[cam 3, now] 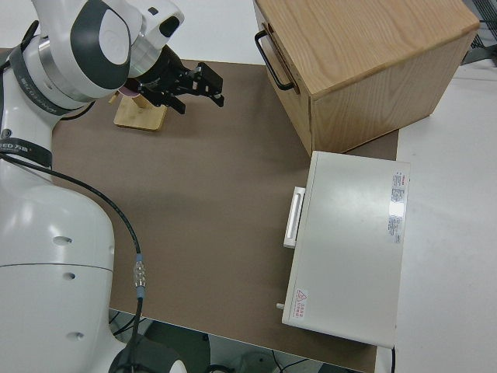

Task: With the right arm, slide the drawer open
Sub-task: 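Move the right gripper up to the black drawer handle, then close the right gripper on the black drawer handle, then pull the drawer handle toward the robot with the right gripper, then open the right gripper and release the drawer handle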

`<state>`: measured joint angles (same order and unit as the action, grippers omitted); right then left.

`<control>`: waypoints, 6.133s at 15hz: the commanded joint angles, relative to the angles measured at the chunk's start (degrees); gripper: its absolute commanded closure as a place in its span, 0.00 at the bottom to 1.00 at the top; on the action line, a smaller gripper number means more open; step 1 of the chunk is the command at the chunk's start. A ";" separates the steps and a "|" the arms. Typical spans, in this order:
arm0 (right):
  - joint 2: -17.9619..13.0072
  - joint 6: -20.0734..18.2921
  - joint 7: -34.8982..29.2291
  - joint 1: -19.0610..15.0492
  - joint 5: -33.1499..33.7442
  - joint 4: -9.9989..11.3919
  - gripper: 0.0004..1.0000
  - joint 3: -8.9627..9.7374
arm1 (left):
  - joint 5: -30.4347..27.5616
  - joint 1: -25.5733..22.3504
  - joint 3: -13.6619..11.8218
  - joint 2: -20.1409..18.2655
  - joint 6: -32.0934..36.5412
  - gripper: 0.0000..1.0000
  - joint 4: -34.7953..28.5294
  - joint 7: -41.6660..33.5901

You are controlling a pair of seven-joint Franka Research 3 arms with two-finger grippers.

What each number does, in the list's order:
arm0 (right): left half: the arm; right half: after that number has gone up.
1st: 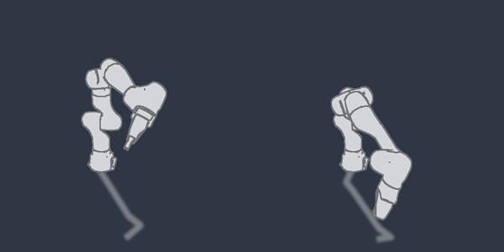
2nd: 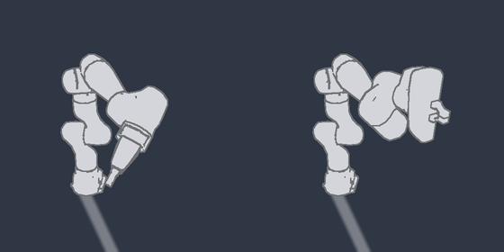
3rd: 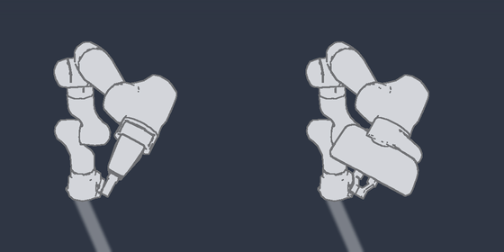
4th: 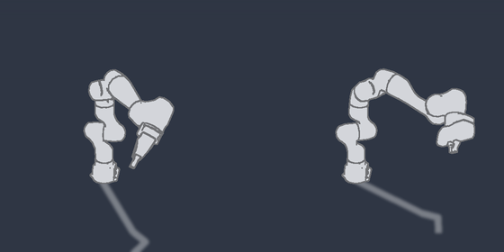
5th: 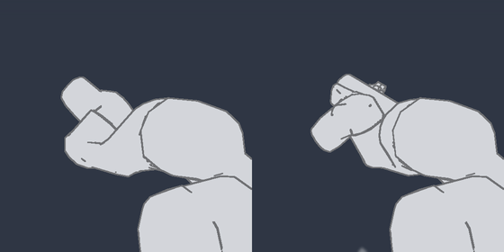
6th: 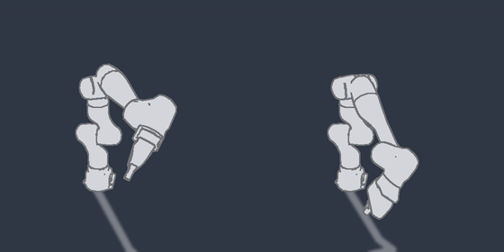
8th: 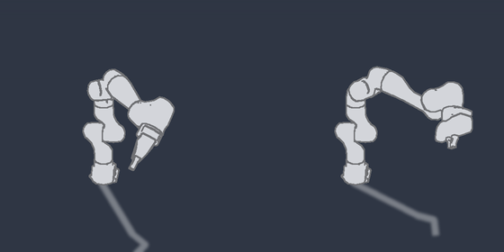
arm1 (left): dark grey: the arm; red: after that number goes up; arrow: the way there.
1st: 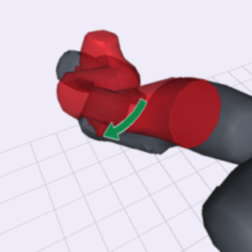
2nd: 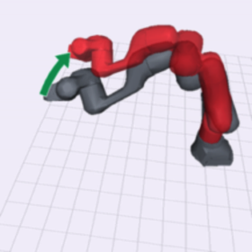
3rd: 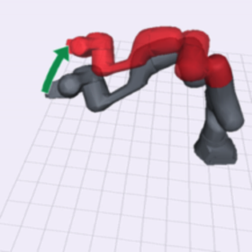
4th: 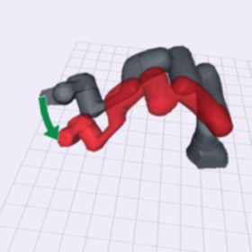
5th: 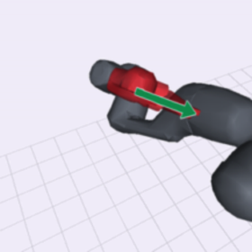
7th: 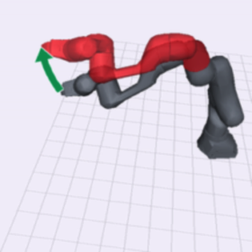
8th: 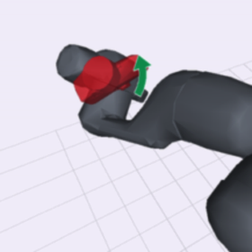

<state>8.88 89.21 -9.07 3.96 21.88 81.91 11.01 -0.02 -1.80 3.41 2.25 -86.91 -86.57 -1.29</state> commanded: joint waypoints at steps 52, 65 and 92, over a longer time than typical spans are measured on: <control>18.98 13.80 -24.07 3.07 82.62 13.10 1.00 -1.52 | 0.98 -0.22 0.37 0.65 1.13 0.01 1.49 -0.56; 18.81 3.18 -22.48 14.14 74.54 13.10 1.00 -1.25 | 0.98 -0.22 0.37 0.65 1.13 0.01 1.49 -0.56; 18.98 -8.87 -22.57 29.53 63.02 11.87 0.96 -1.43 | 0.98 -0.22 0.37 0.65 1.13 0.01 1.49 -0.56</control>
<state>27.57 79.58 -33.43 32.57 86.37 94.99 9.56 -0.02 -1.80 3.41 2.25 -86.91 -86.57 -1.29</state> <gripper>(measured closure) 0.828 0.004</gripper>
